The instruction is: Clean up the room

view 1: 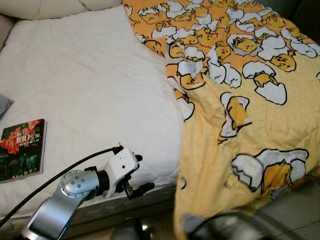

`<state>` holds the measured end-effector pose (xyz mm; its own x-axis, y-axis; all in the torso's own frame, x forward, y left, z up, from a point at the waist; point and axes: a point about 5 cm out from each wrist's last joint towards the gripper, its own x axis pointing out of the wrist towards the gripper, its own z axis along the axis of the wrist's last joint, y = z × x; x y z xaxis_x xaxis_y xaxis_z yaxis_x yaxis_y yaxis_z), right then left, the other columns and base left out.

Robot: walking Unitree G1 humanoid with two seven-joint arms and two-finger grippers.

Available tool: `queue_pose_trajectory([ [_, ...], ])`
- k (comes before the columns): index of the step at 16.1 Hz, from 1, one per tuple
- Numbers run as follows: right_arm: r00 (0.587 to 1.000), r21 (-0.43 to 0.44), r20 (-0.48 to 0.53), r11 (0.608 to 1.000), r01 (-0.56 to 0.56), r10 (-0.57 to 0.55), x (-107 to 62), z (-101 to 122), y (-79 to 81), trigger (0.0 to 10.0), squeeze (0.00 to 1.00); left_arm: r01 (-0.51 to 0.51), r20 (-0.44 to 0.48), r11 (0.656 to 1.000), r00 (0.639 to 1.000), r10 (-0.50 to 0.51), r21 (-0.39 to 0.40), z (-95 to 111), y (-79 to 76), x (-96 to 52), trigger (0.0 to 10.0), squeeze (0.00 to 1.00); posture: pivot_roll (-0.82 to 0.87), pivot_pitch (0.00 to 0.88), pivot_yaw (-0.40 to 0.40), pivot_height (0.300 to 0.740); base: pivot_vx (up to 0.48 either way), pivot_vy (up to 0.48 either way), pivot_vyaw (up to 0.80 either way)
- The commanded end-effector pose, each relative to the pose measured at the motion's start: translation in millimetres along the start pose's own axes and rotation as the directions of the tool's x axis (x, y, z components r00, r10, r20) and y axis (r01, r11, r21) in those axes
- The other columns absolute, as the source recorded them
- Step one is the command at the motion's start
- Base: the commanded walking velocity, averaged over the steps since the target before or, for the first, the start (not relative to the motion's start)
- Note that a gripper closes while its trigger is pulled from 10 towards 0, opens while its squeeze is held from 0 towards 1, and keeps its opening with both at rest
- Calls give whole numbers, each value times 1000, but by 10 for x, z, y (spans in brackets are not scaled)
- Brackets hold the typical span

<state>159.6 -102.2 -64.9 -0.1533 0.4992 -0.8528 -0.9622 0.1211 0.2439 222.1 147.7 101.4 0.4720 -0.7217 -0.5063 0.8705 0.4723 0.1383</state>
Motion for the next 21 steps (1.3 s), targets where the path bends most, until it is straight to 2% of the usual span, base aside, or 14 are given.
queue_pose_trajectory([
  [1,999,-1,-35,1000,-14,14,138,34,84,10000,1000,-1,-6,1000,1000,1,6,-20,-10,2,10000,0,98,129,42,740,0,0,0],
  [5,990,-56,-24,989,136,-137,509,613,165,10000,1000,-4,0,1000,1000,4,6,-20,-11,15,10000,0,94,128,41,740,0,0,0],
  [6,977,-84,-13,974,213,-215,581,753,206,10000,1000,-14,3,1000,1000,14,7,-18,0,17,10000,0,94,128,38,740,0,0,0],
  [9,893,-15,77,895,445,-443,712,1244,366,10000,1000,-49,5,999,999,49,3,-34,29,36,10000,0,84,118,38,740,0,0,0],
  [10,901,0,79,904,428,-427,587,1113,161,10000,1000,-49,8,999,999,49,2,-34,24,49,10000,0,80,110,39,740,0,0,0],
  [11,896,10,94,900,435,-434,95,635,-334,10000,1000,-48,10,999,999,48,1,-30,22,58,10000,0,77,108,39,740,0,0,0],
  [12,883,7,85,887,462,-461,-495,49,-592,10000,1000,-52,15,999,999,52,0,-31,31,69,10000,0,68,99,44,740,0,0,0],
  [14,854,40,65,856,515,-517,-1077,-558,-720,10000,1000,-71,26,997,997,71,-7,-37,53,85,10000,0,56,87,49,740,0,0,0],
  [15,812,112,78,814,570,-579,-1427,-860,-741,10000,1000,-100,40,995,994,101,-26,-44,84,97,10000,0,47,76,57,740,0,0,0],
  [16,795,174,90,795,581,-600,-1564,-962,-735,10000,1000,-114,46,993,992,116,-35,-50,99,101,10000,0,34,66,67,740,0,0,0],
  [17,768,261,119,766,587,-629,-1690,-1029,-717,10000,0,-123,51,992,991,125,-43,-51,111,113,10000,0,21,57,75,740,0,0,0],
  [18,693,447,194,692,567,-694,-1846,-1076,-658,10000,0,-134,62,989,989,138,-56,-51,132,140,10000,0,7,45,88,740,0,0,0],
  [20,506,560,221,533,634,-834,-1890,-1009,-755,10000,0,-144,76,987,986,149,-69,-30,152,191,10000,0,-1,47,101,740,0,0,0],
  [21,479,580,231,515,631,-847,-1878,-972,-791,10000,937,-145,76,987,986,150,-68,-28,154,204,10000,0,-2,49,102,740,0,0,0],
])
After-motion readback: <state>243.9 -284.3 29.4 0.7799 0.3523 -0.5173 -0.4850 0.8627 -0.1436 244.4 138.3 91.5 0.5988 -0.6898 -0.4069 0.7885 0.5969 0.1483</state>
